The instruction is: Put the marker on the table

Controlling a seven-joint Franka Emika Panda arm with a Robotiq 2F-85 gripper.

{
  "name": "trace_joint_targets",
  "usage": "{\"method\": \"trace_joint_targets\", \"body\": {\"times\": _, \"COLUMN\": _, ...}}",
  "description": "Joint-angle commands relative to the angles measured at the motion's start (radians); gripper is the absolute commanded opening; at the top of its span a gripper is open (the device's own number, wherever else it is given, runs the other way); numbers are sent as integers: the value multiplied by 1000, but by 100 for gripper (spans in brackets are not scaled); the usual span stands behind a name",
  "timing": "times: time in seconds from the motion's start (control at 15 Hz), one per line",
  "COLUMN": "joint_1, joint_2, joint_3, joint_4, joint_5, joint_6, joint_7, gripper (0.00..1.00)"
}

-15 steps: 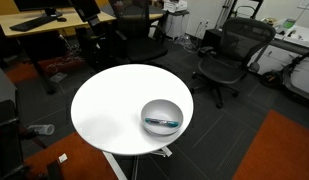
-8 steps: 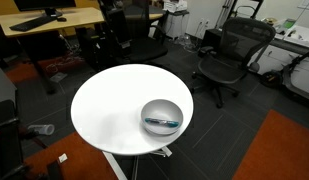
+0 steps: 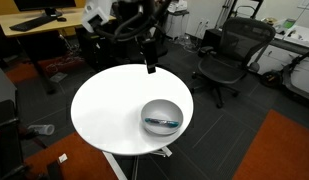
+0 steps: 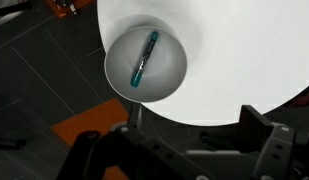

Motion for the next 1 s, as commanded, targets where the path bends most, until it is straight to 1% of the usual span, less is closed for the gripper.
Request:
{"method": "trace_joint_targets", "body": {"times": 0.0, "joint_1": -26, "joint_2": 112, "joint_3": 12, "joint_4": 92, "joint_5": 53, "joint_6": 24, "joint_7": 24, "gripper": 100}}
{"method": "trace_joint_targets", "body": {"times": 0.33, "joint_1": -49, "joint_2": 233, "joint_3": 13, "joint_4": 168, "joint_5": 96, "joint_6": 25, "joint_7": 31, "gripper": 100}}
{"method": "trace_joint_targets", "body": {"times": 0.93, "joint_1": -83, "joint_2": 419, "joint_3": 14, "joint_4": 308, "joint_5": 104, "joint_6": 9, "joint_7": 85, "gripper": 100}}
